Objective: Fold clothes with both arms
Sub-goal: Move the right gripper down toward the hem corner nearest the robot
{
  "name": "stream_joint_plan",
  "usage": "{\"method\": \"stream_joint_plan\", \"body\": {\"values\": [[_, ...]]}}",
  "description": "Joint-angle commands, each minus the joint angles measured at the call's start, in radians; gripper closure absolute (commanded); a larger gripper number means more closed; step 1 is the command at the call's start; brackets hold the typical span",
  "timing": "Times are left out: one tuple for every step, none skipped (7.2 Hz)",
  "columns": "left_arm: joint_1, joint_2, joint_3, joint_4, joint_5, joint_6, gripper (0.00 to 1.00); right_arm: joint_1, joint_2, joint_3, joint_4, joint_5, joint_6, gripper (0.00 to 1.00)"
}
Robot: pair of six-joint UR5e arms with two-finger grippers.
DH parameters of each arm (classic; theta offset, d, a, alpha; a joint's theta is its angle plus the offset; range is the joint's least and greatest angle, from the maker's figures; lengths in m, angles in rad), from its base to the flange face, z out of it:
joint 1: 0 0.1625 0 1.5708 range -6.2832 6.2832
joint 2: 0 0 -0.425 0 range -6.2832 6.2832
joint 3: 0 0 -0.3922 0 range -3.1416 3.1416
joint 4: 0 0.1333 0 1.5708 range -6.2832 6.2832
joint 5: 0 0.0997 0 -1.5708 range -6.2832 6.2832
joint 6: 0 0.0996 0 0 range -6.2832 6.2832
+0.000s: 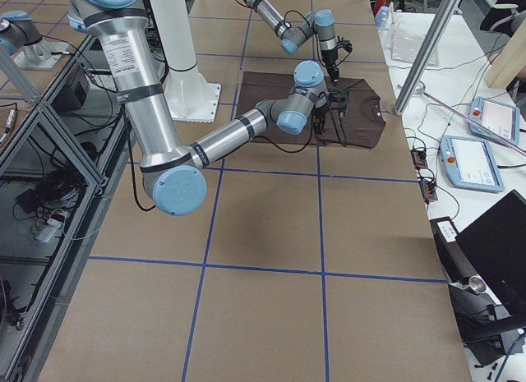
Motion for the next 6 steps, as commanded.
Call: {"method": "stream_joint_plan", "body": {"values": [[0.031,0.132,-0.241,0.009,-0.003,0.000,0.30,-0.057,0.031,0.031,-0.008,-0.008,0.118,0.00],[0.059,0.192,-0.375,0.009,-0.003,-0.037,0.27,-0.121,0.027,0.090,-0.010,-0.021,0.258,0.00],[0.087,0.217,-0.443,0.009,-0.003,-0.131,0.27,-0.216,0.016,0.146,-0.011,-0.082,0.380,0.00],[0.098,0.219,-0.474,0.009,-0.002,-0.143,0.27,-0.323,0.009,0.231,-0.078,-0.165,0.496,0.00],[0.098,0.223,-0.497,0.009,-0.002,-0.142,0.27,-0.450,0.005,0.314,-0.223,-0.293,0.528,0.00],[0.098,0.244,-0.514,0.008,-0.003,-0.140,0.27,-0.590,0.007,0.388,-0.373,-0.457,0.554,0.00]]}}
